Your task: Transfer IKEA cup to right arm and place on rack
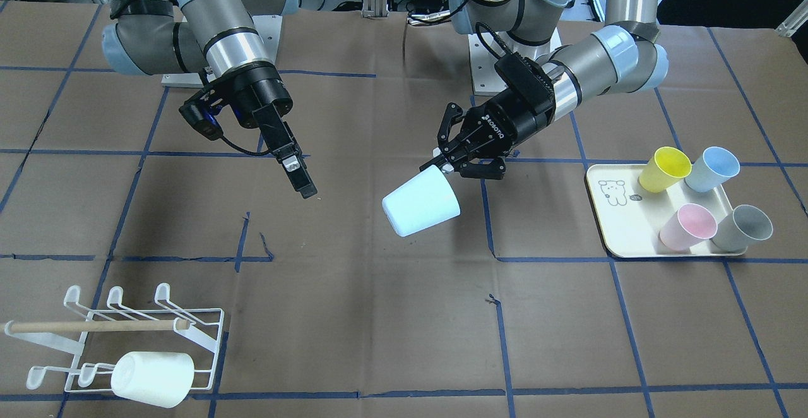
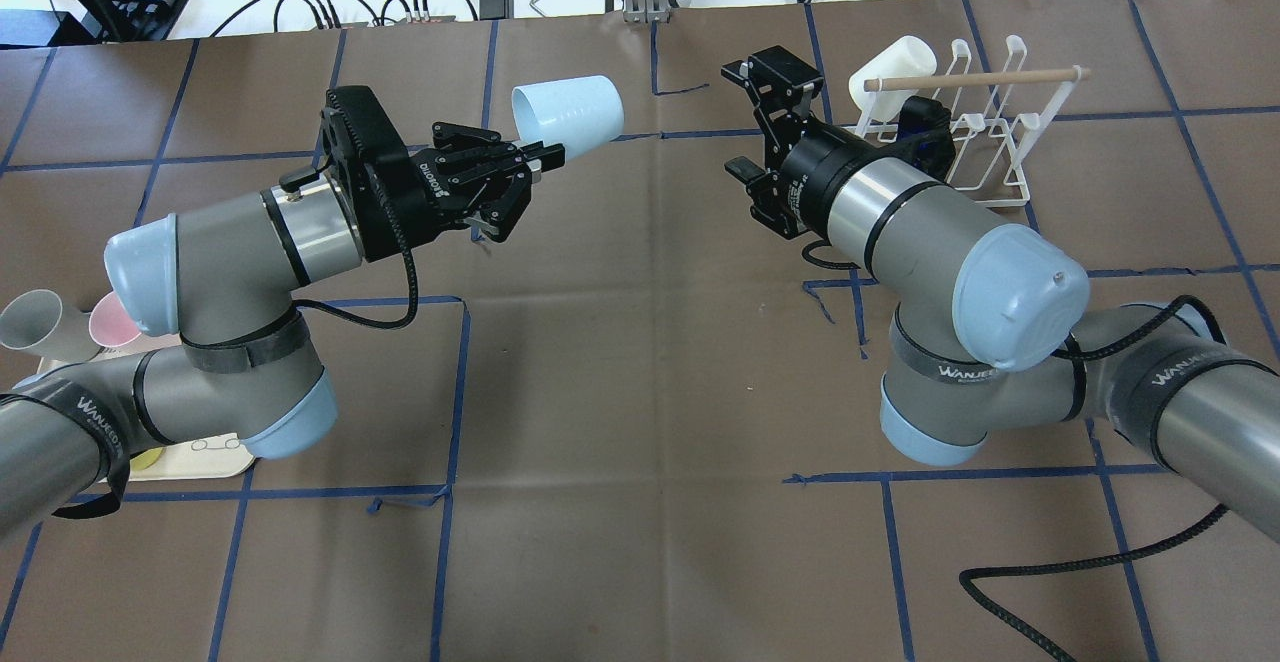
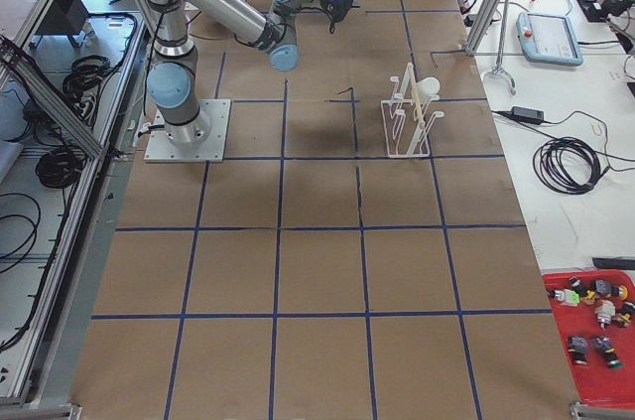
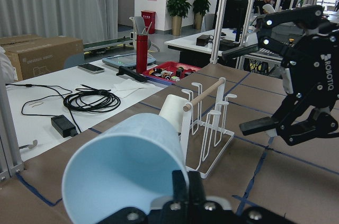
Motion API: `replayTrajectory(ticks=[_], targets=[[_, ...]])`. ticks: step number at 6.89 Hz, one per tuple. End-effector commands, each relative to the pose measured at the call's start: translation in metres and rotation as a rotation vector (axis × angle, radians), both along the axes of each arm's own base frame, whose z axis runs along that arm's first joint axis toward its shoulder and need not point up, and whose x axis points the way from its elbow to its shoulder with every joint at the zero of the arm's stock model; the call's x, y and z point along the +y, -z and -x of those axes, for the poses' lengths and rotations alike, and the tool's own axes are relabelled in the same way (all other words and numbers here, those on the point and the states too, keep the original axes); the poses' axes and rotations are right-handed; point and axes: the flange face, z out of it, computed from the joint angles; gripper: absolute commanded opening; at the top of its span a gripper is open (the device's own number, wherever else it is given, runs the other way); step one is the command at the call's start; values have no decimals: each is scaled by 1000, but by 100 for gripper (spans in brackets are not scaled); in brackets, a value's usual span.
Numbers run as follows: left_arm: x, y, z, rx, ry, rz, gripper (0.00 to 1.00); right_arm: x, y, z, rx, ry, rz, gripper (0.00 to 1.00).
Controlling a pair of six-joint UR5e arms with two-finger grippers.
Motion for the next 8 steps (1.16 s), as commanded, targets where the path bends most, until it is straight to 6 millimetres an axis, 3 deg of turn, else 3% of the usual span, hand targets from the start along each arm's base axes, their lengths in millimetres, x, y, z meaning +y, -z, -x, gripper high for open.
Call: replayTrajectory(ticks=[1, 3, 5, 8], targets=[[2, 5, 1, 33, -11, 3, 0, -2, 6, -1, -4, -2, -59, 100], [3, 6, 5, 37, -3, 3, 0, -3, 5, -6, -2, -12, -72, 100], [10, 7, 26, 28, 32, 2, 0, -1, 1, -29, -11, -54, -105, 99], [10, 8, 27, 28, 34, 2, 1, 1, -2, -46, -9, -78, -126, 98]])
